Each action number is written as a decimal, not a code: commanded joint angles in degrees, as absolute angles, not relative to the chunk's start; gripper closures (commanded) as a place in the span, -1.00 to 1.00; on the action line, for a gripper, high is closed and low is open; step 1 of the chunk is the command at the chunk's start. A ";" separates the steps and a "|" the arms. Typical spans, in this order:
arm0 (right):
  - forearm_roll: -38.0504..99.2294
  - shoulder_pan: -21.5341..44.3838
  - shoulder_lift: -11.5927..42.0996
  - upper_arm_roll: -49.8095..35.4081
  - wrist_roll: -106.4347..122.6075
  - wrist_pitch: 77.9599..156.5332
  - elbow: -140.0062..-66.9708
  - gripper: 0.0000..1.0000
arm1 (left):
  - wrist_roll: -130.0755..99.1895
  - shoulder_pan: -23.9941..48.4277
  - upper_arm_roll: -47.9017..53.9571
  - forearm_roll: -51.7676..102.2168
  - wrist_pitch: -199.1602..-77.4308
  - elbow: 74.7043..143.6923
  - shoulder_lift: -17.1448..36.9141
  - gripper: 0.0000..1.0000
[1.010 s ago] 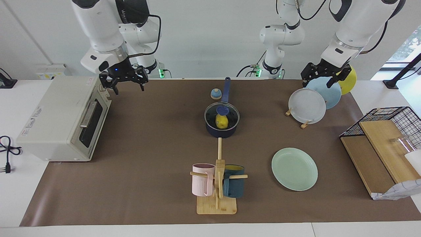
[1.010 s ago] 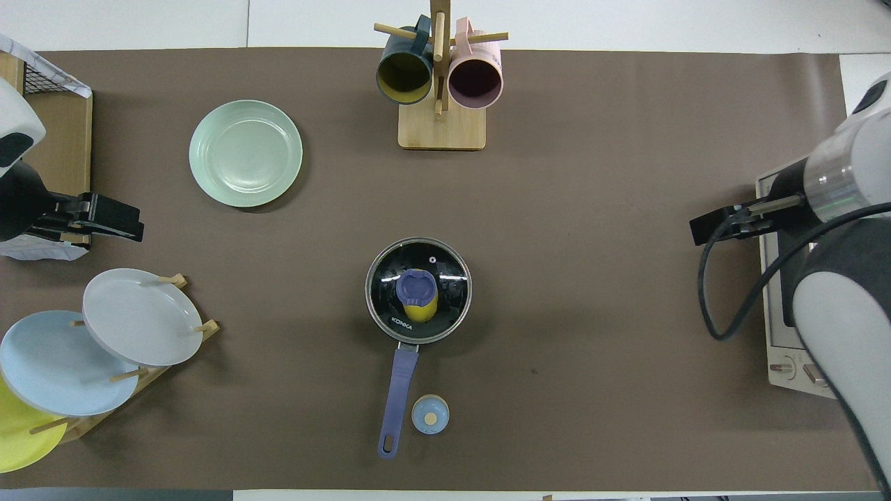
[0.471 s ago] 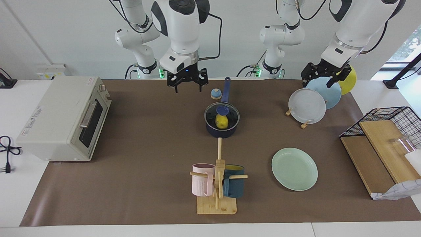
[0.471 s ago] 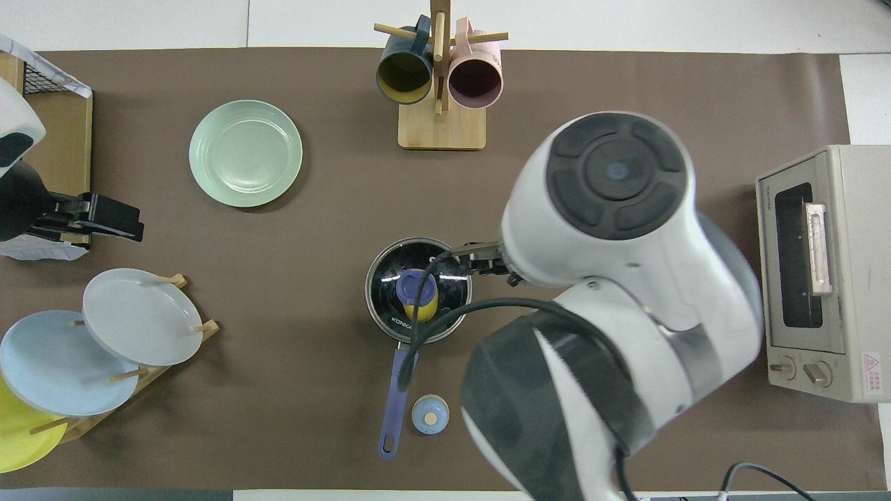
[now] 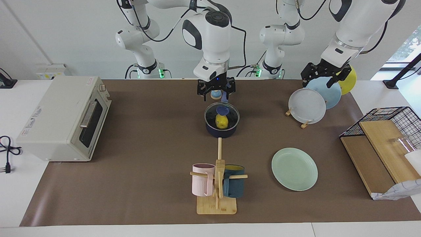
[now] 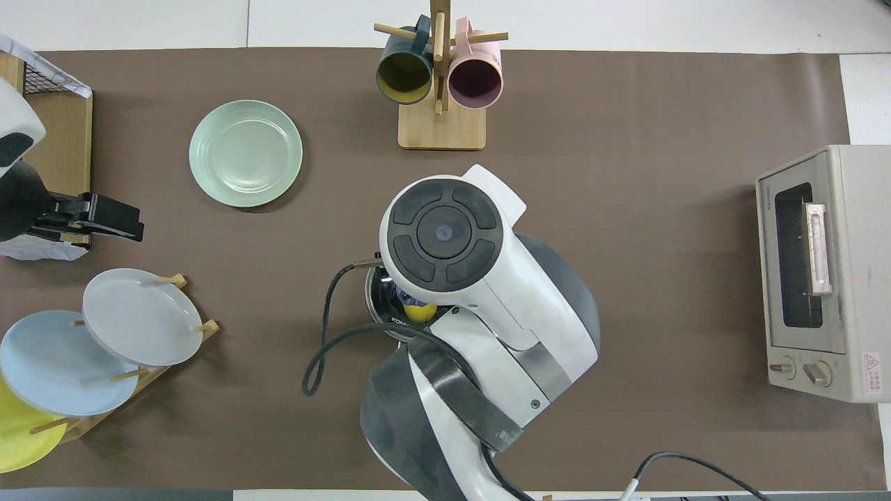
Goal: Transfer potato from pot to plate
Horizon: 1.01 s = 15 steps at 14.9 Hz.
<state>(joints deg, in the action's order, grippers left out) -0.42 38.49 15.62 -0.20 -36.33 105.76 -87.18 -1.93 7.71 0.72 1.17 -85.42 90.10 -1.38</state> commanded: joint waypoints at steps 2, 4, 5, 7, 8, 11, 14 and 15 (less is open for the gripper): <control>-1.14 41.39 20.03 -0.26 -37.87 109.68 -87.89 -1.00 | -1.76 6.86 1.14 1.58 -84.90 90.62 -2.02 -1.00; -2.89 42.71 21.18 -0.26 -37.97 111.26 -89.03 -1.00 | -1.76 6.86 1.14 1.58 -84.90 90.62 -2.02 -1.00; -3.42 42.80 21.18 -0.26 -37.45 111.44 -89.56 -1.00 | -1.76 6.86 1.14 1.58 -84.99 90.62 -2.02 -1.00; -3.78 42.71 20.83 -0.26 -36.83 112.32 -91.31 -1.00 | -1.76 6.86 1.14 1.58 -84.90 90.62 -2.02 -1.00; -3.87 42.80 20.57 -0.26 -36.39 113.80 -92.80 -1.00 | -1.76 6.86 1.14 1.58 -84.99 90.62 -2.02 -1.00; -4.57 42.89 19.08 -0.26 -35.86 116.71 -96.84 -1.00 | -1.76 6.86 1.14 1.58 -84.99 90.62 -2.02 -1.00; -4.48 42.72 18.90 -0.26 -35.68 117.16 -97.64 -1.00 | -1.76 6.86 1.14 1.58 -84.90 90.62 -2.02 -1.00; -4.48 42.63 18.72 -0.26 -35.68 117.16 -98.08 -1.00 | -1.76 6.86 1.14 1.58 -84.99 90.62 -2.02 -1.00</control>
